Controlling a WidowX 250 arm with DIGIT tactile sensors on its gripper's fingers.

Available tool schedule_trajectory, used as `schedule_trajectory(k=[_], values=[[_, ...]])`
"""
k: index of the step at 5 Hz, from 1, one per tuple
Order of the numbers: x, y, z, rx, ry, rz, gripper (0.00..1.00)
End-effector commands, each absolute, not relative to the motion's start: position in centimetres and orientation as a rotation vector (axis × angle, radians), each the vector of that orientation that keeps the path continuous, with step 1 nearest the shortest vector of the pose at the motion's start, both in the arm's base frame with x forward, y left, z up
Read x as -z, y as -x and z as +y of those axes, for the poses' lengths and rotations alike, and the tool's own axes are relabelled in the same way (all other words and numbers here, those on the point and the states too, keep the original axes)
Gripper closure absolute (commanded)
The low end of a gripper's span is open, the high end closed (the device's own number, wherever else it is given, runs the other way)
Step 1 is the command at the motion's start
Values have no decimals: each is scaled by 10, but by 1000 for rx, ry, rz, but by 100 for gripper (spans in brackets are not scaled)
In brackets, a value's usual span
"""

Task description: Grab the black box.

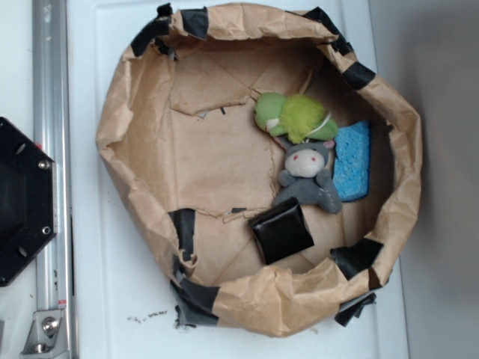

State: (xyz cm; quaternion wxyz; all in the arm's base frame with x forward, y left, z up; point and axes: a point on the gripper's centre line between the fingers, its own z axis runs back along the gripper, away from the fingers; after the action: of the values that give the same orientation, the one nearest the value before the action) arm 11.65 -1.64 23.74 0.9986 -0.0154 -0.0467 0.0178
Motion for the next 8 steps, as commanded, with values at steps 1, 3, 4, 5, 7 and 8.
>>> schedule_trajectory(k=[1, 3, 4, 5, 7, 8], values=[[-237, -117, -16, -36, 31, -93, 0], [-220, -200, -5, -285, -29, -61, 0], [-202, -226, 5, -383, -36, -55, 0], [-167, -249, 24, -438, -21, -67, 0], [-127, -263, 34, -463, 135, -159, 0], [-127, -263, 34, -463, 135, -159, 0]])
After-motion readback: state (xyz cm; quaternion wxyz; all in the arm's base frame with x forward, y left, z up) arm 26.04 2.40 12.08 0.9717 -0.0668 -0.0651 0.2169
